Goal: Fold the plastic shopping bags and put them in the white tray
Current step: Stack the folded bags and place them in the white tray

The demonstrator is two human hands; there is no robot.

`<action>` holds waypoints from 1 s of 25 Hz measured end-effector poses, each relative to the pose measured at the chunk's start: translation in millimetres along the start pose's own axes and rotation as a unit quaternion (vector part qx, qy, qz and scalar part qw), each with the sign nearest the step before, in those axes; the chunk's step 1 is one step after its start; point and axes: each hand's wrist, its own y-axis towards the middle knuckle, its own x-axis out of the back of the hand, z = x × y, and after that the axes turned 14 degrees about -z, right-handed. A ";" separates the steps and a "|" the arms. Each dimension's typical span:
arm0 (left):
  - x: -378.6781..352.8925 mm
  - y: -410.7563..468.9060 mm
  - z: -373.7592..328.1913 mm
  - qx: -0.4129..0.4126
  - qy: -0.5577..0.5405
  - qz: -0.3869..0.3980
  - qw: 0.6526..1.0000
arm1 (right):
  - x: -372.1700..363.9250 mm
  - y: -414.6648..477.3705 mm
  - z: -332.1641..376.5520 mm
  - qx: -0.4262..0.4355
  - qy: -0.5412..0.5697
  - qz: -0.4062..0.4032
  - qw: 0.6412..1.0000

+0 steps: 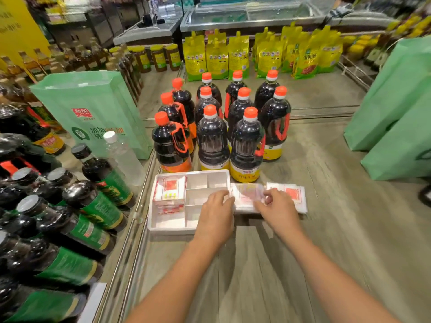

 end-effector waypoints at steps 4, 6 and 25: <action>-5.1 4.5 -8.2 0.013 0.004 0.011 1.000 | -4.8 3.0 0.7 -0.003 0.006 0.014 1.000; -8.2 3.9 -10.2 0.020 0.001 0.004 1.000 | -5.3 3.7 1.8 0.003 0.023 0.018 1.000; 26.7 0.5 -2.5 0.251 -0.316 -0.108 0.909 | 10.2 -10.1 52.8 -0.052 0.269 0.095 0.957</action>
